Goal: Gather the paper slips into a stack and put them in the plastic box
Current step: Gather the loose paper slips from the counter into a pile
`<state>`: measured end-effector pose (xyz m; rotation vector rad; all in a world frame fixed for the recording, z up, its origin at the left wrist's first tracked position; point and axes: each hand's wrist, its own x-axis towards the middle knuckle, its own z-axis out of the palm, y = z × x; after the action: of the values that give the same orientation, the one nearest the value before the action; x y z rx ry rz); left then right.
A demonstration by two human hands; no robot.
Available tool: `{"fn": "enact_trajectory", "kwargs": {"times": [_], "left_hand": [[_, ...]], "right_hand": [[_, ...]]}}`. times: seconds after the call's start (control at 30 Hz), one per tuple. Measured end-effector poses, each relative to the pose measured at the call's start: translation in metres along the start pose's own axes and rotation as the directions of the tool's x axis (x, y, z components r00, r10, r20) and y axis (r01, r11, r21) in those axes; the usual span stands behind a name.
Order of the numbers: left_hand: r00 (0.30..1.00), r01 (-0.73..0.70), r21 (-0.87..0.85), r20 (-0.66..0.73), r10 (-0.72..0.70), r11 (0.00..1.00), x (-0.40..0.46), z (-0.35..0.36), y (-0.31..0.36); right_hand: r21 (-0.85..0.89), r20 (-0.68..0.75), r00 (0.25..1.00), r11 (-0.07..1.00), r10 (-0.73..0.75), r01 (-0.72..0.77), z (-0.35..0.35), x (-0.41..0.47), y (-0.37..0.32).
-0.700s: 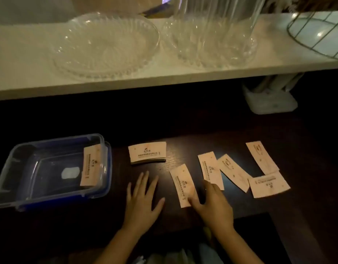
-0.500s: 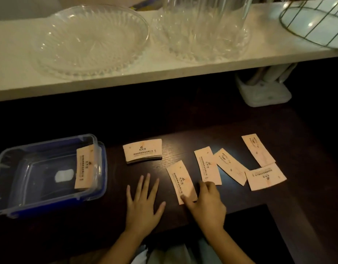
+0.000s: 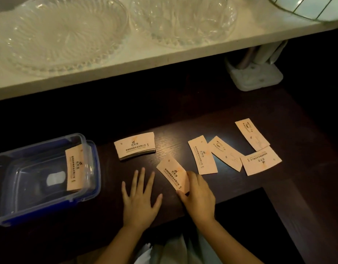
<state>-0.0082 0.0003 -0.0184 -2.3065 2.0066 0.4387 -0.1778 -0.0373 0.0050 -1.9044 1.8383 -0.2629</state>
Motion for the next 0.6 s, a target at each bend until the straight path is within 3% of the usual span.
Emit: {"fn": "enact_trajectory", "kwargs": {"times": [0.13, 0.23, 0.3, 0.37, 0.4, 0.43, 0.5, 0.6], "left_hand": [[1.0, -0.009, -0.025, 0.03, 0.01, 1.0, -0.003, 0.0, -0.001], [0.998, 0.063, -0.294, 0.012, -0.062, 0.954, 0.003, -0.008, 0.0], [0.989, 0.142, -0.624, 0.053, -0.14, 0.769, 0.011, -0.021, 0.007], [0.97, 0.242, -0.865, 0.209, -0.123, 0.439, 0.021, -0.04, 0.02], [0.956, 0.294, -0.908, 0.287, -0.066, 0.298, 0.027, -0.047, 0.026], [0.942, 0.329, -0.916, 0.334, -0.019, 0.23, 0.032, -0.05, 0.031], [0.937, 0.346, -0.914, 0.349, -0.023, 0.214, 0.043, -0.052, 0.038], [0.938, 0.344, -0.934, 0.337, -0.086, 0.095, 0.053, -0.05, 0.039]], "right_hand": [[0.41, -0.001, 0.999, 0.911, 0.054, -0.049, -0.009, 0.001, 0.015], [0.676, 0.121, 0.987, 0.719, 0.108, -0.162, -0.029, 0.006, 0.026], [0.718, 0.174, 0.982, 0.673, 0.071, -0.176, -0.043, 0.009, 0.031], [0.726, 0.203, 0.979, 0.67, 0.01, -0.158, -0.055, 0.011, 0.033], [0.728, 0.21, 0.978, 0.667, -0.001, -0.156, -0.058, 0.012, 0.034], [0.727, 0.213, 0.977, 0.668, -0.002, -0.157, -0.06, 0.014, 0.035], [0.709, 0.195, 0.981, 0.688, 0.016, -0.153, -0.06, 0.018, 0.037], [0.61, 0.011, 0.979, 0.774, 0.204, -0.168, -0.055, 0.026, 0.044]]}}
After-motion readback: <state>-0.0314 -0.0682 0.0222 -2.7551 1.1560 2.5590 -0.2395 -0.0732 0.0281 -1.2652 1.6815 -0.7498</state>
